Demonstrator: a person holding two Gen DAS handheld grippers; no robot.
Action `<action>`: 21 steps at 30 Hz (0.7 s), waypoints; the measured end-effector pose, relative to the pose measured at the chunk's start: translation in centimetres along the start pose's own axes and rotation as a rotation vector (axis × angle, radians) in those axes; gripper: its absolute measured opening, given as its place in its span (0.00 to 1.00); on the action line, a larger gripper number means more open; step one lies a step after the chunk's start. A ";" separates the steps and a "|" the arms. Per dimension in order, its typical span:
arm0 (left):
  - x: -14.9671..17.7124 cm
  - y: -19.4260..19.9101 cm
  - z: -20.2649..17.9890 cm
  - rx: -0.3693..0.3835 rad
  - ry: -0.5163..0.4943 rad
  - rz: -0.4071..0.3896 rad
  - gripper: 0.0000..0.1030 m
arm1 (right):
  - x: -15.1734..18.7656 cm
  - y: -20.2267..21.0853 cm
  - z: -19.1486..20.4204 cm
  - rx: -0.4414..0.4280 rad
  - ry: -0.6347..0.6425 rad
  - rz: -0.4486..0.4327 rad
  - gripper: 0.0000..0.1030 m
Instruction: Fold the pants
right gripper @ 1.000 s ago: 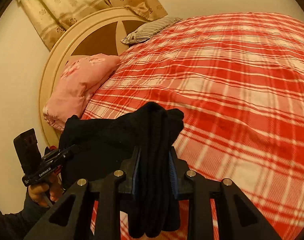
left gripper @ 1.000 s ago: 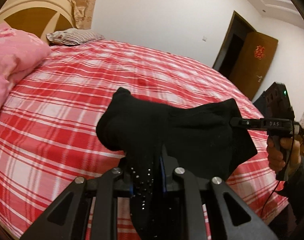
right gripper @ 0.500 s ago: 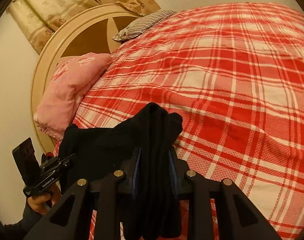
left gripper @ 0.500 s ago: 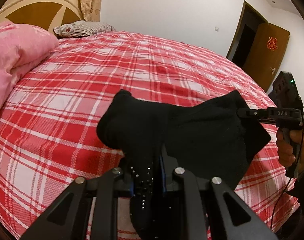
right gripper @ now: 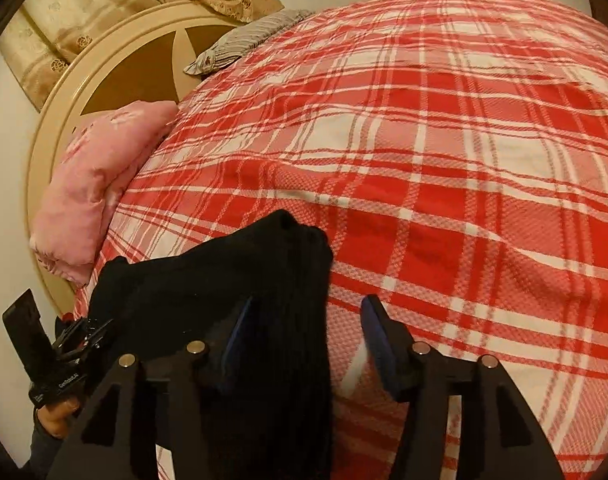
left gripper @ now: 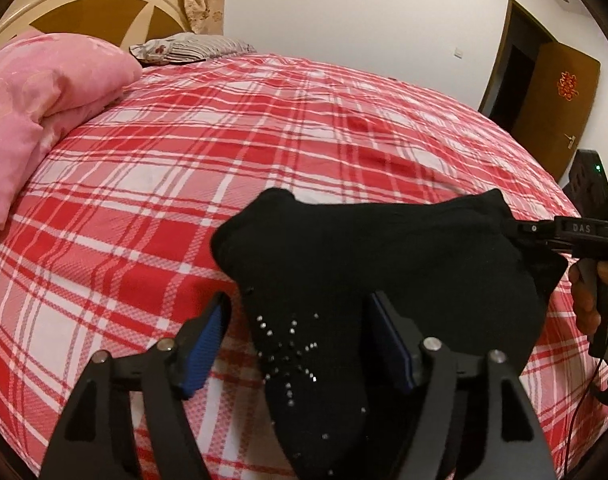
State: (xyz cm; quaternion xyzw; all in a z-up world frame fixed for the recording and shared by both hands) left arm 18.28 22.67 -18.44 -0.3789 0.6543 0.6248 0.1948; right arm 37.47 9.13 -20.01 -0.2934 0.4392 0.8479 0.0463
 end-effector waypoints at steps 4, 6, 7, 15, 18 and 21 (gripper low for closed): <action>0.4 1.4 -0.1 -0.028 0.005 -0.005 0.73 | 0.1 2.3 -0.6 0.060 -0.023 -0.074 0.61; 0.6 2.3 -0.1 -0.042 0.009 -0.011 0.73 | 0.4 4.0 -1.0 0.120 -0.041 -0.111 0.61; 0.7 3.0 -0.1 -0.049 0.013 -0.021 0.73 | 0.6 4.8 -1.0 0.149 -0.045 -0.124 0.61; 1.5 9.3 -2.3 -0.011 -0.006 -0.115 0.77 | 5.7 12.1 2.1 0.215 0.019 -0.221 0.61; 1.6 11.5 -3.1 0.006 -0.015 -0.152 0.81 | 8.1 14.7 4.0 0.202 0.050 -0.255 0.61; 1.6 13.3 -3.7 0.029 -0.009 -0.185 0.81 | 10.0 16.9 6.2 0.200 0.086 -0.287 0.61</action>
Point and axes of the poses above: each gripper's, at about its wrist camera, not at the fingertips, and y roughly against the way its jaws point, z to its left, x to its underside, the point moved 1 cm from there along -y, roughly the way its jaws point, and after that the axes turned 4 degrees about -z, right-handed, at the moved point
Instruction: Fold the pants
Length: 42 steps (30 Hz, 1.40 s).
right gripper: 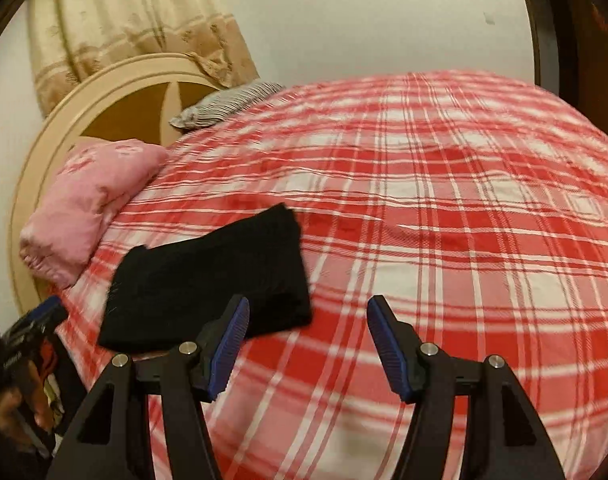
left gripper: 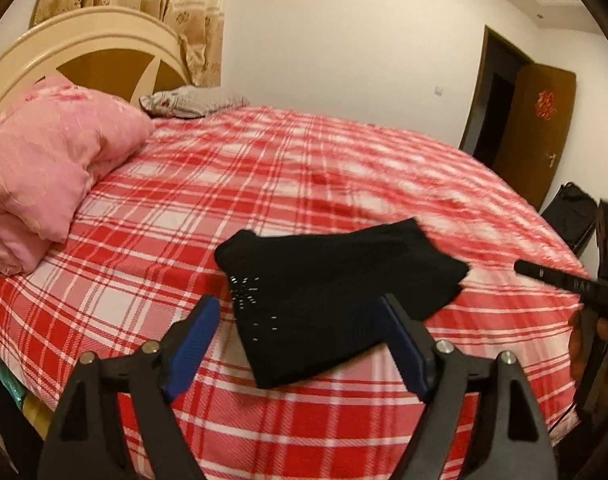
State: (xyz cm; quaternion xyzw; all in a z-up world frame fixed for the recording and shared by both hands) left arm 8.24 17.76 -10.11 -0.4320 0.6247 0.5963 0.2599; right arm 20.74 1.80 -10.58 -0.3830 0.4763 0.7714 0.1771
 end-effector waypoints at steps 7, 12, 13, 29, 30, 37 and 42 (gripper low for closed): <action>-0.7 3.2 -2.0 0.054 -0.008 -0.074 0.86 | 1.2 6.0 3.8 -0.008 0.080 -0.109 0.61; -0.7 3.9 -2.8 0.065 -0.025 -0.092 0.87 | 2.0 8.1 4.5 -0.014 0.093 -0.137 0.62; -0.7 3.8 -2.8 0.066 -0.024 -0.092 0.87 | 2.0 8.2 4.6 -0.013 0.095 -0.138 0.62; -0.4 3.7 -3.3 0.051 -0.038 -0.087 0.87 | 2.6 9.1 4.9 -0.029 0.096 -0.161 0.62; -0.4 3.7 -3.3 0.050 -0.038 -0.089 0.87 | 2.7 9.1 5.0 -0.032 0.098 -0.160 0.62; -0.3 3.4 -2.9 0.048 -0.038 -0.074 0.87 | 3.0 8.8 5.2 -0.041 0.101 -0.155 0.62; -0.4 3.5 -3.1 0.039 -0.049 -0.076 0.93 | 3.2 8.7 5.2 -0.040 0.101 -0.152 0.62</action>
Point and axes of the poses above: each gripper's, at about its wrist camera, not at the fingertips, and y roughly against the way its jaws point, z to its left, x to its underside, the point moved 1 cm from there along -y, roughly the way its jaws point, and after that the axes turned 4 degrees about -z, right-handed, at the moved point
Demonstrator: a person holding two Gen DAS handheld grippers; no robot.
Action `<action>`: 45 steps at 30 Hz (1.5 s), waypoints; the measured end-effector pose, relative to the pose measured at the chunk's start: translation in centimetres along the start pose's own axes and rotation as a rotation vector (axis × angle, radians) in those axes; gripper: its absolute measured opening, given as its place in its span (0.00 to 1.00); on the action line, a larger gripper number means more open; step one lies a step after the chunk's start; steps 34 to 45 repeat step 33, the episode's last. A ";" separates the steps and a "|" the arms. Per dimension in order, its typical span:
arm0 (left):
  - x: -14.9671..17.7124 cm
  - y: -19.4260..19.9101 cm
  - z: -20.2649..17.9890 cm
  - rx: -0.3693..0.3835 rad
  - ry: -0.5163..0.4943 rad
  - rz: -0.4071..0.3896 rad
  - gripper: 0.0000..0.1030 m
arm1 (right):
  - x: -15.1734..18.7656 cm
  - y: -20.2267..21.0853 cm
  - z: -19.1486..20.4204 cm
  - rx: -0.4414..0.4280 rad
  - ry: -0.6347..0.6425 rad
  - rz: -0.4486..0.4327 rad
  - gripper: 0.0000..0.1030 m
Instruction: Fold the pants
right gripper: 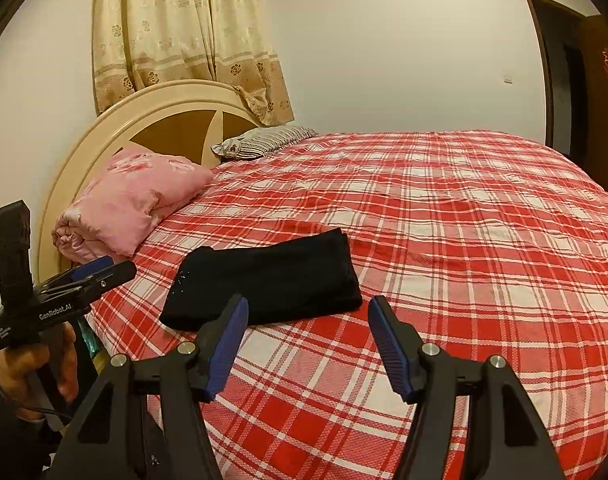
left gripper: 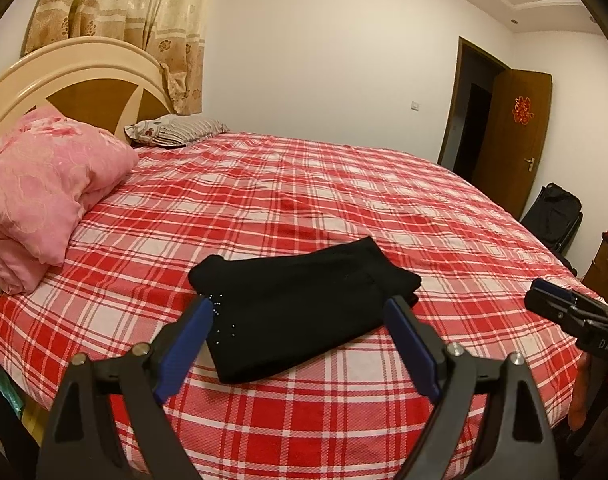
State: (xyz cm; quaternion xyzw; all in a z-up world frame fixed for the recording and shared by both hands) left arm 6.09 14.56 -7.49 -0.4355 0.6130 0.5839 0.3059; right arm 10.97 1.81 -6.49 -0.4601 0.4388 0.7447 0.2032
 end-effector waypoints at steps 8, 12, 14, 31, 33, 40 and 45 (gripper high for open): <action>-1.1 1.5 0.2 -0.056 -0.016 -0.084 1.00 | 0.1 0.1 0.2 0.000 0.004 -0.006 0.62; -1.5 1.7 0.4 -0.061 -0.014 -0.098 1.00 | 0.1 0.3 0.3 0.000 0.006 -0.013 0.62; -1.5 1.5 0.3 -0.065 -0.014 -0.093 1.00 | 0.0 0.5 0.4 0.000 0.007 -0.017 0.62; -0.6 0.6 0.3 -0.061 -0.016 -0.052 1.00 | 1.0 0.1 1.5 -0.008 0.041 0.004 0.62; -0.6 0.5 0.2 -0.059 -0.018 -0.047 1.00 | 1.1 0.1 1.4 -0.006 0.040 0.007 0.62; -0.6 0.5 0.2 -0.059 -0.018 -0.047 1.00 | 1.1 0.1 1.4 -0.006 0.040 0.007 0.62; -0.6 0.5 0.2 -0.059 -0.018 -0.047 1.00 | 1.1 0.1 1.4 -0.006 0.040 0.007 0.62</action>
Point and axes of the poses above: each gripper's, at about its wrist camera, not at the fingertips, and y roughly against the way its jaws point, z to its left, x to its underside, the point moved 1 cm from there along -y, roughly the way its jaws point, and after that the axes turned 4 degrees about -z, right-handed, at the moved point
